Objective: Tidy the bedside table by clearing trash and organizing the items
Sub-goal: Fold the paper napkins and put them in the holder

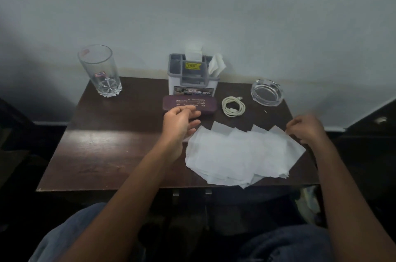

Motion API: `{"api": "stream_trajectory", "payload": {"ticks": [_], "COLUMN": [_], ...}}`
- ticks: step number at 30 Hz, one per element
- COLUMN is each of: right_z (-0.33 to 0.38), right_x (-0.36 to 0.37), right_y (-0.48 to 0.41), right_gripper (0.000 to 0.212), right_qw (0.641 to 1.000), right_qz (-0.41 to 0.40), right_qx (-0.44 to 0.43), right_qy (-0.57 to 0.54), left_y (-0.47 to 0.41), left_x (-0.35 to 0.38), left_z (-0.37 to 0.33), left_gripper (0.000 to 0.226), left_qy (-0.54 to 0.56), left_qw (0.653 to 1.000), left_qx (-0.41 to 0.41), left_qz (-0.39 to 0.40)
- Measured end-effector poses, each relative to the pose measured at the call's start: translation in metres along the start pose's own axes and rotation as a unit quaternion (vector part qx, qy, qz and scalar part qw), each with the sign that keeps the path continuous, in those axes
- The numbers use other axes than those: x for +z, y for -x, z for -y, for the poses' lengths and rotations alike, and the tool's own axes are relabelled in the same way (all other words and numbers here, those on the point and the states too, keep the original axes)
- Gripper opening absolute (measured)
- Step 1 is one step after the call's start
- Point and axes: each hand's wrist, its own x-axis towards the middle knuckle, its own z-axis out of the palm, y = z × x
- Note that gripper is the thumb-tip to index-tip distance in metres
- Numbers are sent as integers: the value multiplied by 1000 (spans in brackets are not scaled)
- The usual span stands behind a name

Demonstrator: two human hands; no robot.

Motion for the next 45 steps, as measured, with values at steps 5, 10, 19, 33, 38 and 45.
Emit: {"api": "stream_trajectory", "payload": {"ticks": [5, 10, 19, 33, 38, 45], "right_z": [-11, -19, 18, 70, 68, 20], "right_x": [7, 2, -47, -32, -19, 5], "right_y": [-8, -10, 26, 67, 62, 22], "right_gripper": [18, 11, 28, 25, 20, 13], "right_qw": [998, 999, 968, 918, 915, 984], "right_qz": [41, 38, -83, 212, 189, 65], "right_qx": [21, 3, -194, -293, -264, -160], "right_qy": [34, -3, -136, -162, -240, 41], "left_y": [12, 22, 27, 28, 24, 9], "left_x": [35, 55, 68, 63, 64, 50], "left_z": [5, 15, 19, 20, 22, 14], "left_gripper": [22, 23, 14, 27, 24, 14], "left_qy": [-31, -74, -87, -124, -93, -16], "left_qw": [998, 993, 984, 945, 970, 999], "left_qx": [11, 22, 92, 158, 54, 22], "left_qz": [52, 90, 126, 259, 220, 35]}}
